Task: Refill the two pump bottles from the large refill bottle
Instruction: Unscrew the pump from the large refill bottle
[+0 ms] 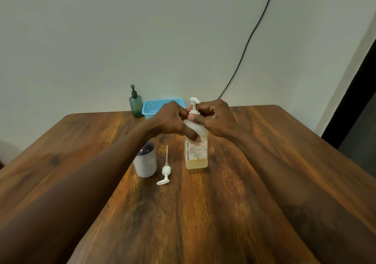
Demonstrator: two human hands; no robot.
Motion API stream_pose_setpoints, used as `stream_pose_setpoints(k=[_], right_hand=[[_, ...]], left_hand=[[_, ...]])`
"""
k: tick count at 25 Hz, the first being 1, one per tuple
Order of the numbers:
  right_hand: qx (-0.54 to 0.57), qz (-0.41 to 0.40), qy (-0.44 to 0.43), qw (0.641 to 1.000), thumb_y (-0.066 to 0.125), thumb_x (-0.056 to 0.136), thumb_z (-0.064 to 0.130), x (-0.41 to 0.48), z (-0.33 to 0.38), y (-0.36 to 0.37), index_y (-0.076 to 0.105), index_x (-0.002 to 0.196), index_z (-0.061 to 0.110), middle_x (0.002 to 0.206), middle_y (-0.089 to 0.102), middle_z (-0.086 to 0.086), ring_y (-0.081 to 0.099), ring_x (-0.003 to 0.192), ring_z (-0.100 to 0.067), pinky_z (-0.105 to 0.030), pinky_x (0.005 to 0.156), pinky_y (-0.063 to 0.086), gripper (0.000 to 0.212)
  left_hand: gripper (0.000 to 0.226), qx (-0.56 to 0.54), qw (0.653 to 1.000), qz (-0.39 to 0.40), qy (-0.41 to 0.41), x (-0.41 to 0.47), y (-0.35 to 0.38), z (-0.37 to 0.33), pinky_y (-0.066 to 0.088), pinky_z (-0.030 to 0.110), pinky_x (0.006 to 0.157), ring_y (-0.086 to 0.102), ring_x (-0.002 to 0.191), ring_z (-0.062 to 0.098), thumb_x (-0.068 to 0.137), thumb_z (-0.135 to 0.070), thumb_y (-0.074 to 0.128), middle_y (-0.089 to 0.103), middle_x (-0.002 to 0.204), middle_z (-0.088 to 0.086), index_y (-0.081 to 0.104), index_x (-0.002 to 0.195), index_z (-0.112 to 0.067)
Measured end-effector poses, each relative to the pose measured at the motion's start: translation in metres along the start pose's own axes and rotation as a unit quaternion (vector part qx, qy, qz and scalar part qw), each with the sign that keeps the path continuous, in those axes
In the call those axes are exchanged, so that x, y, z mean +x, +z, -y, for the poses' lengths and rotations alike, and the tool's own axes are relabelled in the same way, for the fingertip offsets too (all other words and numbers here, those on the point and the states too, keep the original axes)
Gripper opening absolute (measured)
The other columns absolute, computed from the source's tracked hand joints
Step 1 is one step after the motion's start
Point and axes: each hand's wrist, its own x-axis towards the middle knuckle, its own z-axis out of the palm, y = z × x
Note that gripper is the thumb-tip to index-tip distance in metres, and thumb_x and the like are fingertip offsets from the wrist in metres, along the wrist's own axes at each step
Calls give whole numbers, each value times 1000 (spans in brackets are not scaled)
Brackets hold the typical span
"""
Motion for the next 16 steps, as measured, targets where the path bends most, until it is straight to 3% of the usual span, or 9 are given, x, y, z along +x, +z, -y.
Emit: stream_pose_setpoints(k=[4,5,7,8,10,12,14,16], right_hand=[[75,108,34,991,73,94,20,-14,21,-16,72,126,10,124,73,0,70,110,-10,-29,96,58,33],[51,104,34,993,75,93,25,-16,27,-17,73,124,13,119,74,3,70,106,-4,-25,93,58,34],[-33,37,21,999,80,85,44,-20,37,-13,76,109,17,96,75,13,68,84,4,-12,74,56,36],[-80,-7,16,997,81,79,54,-20,40,-9,76,99,18,85,72,14,66,75,1,-13,64,51,42],[-129,-46,26,990,83,73,61,-21,42,-3,74,89,15,77,71,8,64,68,-7,-21,60,50,50],[-108,-16,47,993,83,78,50,-22,44,-3,75,96,15,82,71,7,63,70,-5,-21,61,50,40],[-17,45,75,996,79,89,30,-23,45,-9,72,112,16,95,71,9,66,80,1,-14,69,52,29],[108,90,106,984,72,95,15,-25,44,-14,58,137,17,118,71,4,68,98,2,-15,81,57,45]], left_hand=[[48,-44,999,-24,12,-24,-1,1,63,38,85,76,88,8,53,-30,99,80,92,-11,79,95,-21],[49,-48,998,-33,13,-28,0,1,63,39,85,76,88,8,52,-31,99,79,92,-11,79,95,-21],[48,-49,997,-49,14,-32,3,3,63,41,82,76,85,9,49,-34,99,79,89,-11,78,90,-21],[46,-48,997,-55,14,-34,4,3,63,42,81,76,83,9,48,-35,99,79,87,-10,78,87,-20],[47,-48,997,-61,13,-36,7,2,64,42,79,76,80,8,45,-39,98,79,84,-10,78,84,-20],[52,-54,997,-60,13,-38,8,2,64,41,78,76,80,7,41,-42,97,79,84,-10,79,85,-22],[55,-57,997,-55,13,-38,7,4,64,39,79,76,82,7,41,-42,97,79,87,-11,79,90,-23],[60,-61,996,-57,9,-36,6,4,64,37,79,76,82,7,39,-46,95,79,89,-10,79,92,-23]])
